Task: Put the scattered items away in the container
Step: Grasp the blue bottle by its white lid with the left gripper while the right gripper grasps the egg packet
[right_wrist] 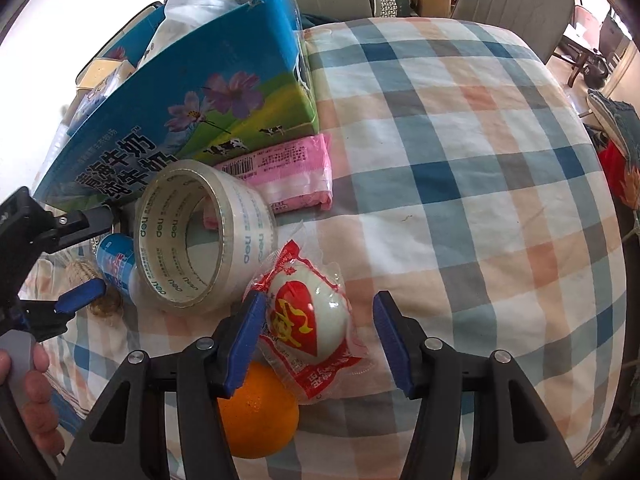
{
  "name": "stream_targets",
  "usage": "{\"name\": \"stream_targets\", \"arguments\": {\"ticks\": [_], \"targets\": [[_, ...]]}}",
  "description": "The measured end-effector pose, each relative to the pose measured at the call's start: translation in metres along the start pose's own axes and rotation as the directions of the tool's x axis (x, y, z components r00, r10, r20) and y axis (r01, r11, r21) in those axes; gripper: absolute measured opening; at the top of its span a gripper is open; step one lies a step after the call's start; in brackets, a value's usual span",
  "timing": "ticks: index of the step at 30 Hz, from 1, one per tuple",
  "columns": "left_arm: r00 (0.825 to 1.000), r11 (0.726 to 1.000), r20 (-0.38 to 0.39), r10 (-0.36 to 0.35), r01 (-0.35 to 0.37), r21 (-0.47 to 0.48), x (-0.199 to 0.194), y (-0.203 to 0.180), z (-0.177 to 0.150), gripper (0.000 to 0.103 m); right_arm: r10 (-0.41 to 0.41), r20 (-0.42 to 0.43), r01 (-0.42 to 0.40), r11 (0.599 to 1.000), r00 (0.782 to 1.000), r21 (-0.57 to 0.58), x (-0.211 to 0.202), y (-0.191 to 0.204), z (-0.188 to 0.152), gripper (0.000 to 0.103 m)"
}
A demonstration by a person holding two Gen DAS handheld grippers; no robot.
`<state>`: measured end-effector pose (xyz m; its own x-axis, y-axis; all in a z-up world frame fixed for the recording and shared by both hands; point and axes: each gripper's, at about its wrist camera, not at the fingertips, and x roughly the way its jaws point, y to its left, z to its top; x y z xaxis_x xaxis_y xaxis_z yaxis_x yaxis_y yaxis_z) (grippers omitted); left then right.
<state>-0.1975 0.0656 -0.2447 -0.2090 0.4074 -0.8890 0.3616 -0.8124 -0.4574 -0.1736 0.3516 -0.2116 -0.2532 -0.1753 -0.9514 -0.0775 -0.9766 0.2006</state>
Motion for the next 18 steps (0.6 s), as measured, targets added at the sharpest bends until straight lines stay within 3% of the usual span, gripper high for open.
{"name": "stream_targets", "arguments": {"ticks": [4, 7, 12, 13, 15, 16, 17, 18], "targets": [[0.999, 0.995, -0.034, 0.036, -0.039, -0.090, 0.019, 0.015, -0.002, 0.093, 0.013, -0.010, -0.013, 1.000, 1.000, 0.026, 0.001, -0.004, -0.005, 0.059], [1.000, 0.985, -0.007, -0.014, 0.012, -0.172, 0.033, 0.032, -0.001, 0.098, 0.014, -0.025, -0.013, 0.999, 1.000, 0.031, 0.005, -0.004, -0.007, 0.059], [0.999, 0.992, 0.020, 0.046, -0.044, -0.121, 0.035, 0.022, 0.003, 0.096, 0.004, -0.025, -0.004, 1.000, 1.000, 0.000, 0.011, 0.002, -0.008, 0.059], [0.998, 0.993, 0.020, 0.053, -0.051, -0.102, 0.034, 0.021, 0.001, 0.094, -0.001, -0.023, 0.001, 1.000, 1.000, -0.006, 0.012, 0.003, -0.008, 0.059], [0.998, 0.997, 0.022, 0.062, -0.061, -0.038, 0.031, 0.021, -0.005, 0.078, -0.016, -0.015, 0.016, 1.000, 1.000, -0.023, 0.012, 0.004, -0.009, 0.057], [0.999, 1.000, 0.022, 0.025, -0.025, 0.006, 0.029, 0.021, -0.009, 0.069, -0.018, -0.011, 0.017, 0.999, 1.000, -0.033, 0.010, 0.005, -0.011, 0.055], [1.000, 0.998, 0.010, 0.024, -0.024, 0.051, 0.028, 0.019, -0.012, 0.062, -0.019, -0.004, 0.018, 0.999, 1.000, -0.041, 0.007, 0.006, -0.013, 0.049], [0.999, 0.996, 0.012, 0.035, -0.036, 0.077, 0.025, 0.019, -0.016, 0.061, -0.028, 0.003, 0.028, 0.999, 1.000, -0.047, 0.005, 0.006, -0.015, 0.049]]}}
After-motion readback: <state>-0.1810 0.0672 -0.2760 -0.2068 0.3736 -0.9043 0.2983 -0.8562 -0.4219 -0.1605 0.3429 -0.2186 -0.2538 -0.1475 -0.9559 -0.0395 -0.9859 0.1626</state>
